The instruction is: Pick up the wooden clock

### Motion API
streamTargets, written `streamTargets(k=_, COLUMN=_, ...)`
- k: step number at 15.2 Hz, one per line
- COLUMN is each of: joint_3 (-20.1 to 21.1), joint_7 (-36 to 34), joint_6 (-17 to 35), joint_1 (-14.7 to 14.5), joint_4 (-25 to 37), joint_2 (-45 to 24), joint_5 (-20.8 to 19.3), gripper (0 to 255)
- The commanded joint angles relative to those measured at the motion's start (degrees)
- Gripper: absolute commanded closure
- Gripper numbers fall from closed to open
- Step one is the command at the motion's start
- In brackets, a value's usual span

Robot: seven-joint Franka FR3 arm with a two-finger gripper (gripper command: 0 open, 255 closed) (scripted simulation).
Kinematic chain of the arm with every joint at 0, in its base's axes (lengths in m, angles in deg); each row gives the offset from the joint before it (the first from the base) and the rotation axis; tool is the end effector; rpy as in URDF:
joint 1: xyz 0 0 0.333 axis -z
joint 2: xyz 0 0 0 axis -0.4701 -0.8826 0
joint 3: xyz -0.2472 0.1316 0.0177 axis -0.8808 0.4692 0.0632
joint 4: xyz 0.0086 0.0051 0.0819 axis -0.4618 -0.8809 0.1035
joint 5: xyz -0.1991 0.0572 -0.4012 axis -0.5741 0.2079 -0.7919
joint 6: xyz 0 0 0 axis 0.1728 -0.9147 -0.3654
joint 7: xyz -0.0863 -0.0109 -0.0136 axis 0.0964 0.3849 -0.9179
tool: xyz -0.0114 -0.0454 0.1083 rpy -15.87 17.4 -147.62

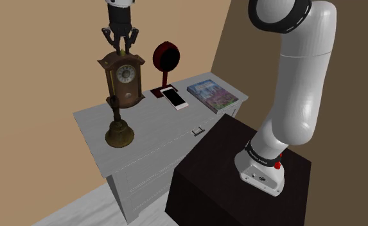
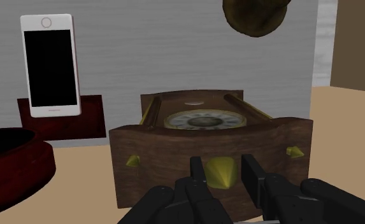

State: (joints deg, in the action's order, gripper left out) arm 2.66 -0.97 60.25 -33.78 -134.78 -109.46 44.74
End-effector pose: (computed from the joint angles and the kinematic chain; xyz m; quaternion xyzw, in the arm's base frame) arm 0.7068 0.1624 0.4363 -0.9936 0.1123 0.0023 0.0142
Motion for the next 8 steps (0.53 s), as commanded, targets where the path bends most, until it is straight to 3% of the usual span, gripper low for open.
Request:
streamTargets(k=1, joint_3=0.00, joint_7=0.06, joint_6=-1.64, joint_1=-0.01, joint_4=1.85, joint_2=0.02, joint_5=0.00, gripper=255)
streamTargets(k=8, joint_3=0.04, joint_7=-0.04, joint_6=-7.52, joint_1=-0.30, joint_4=8.61, joint_2=-0.87, joint_5=-0.11, gripper=255)
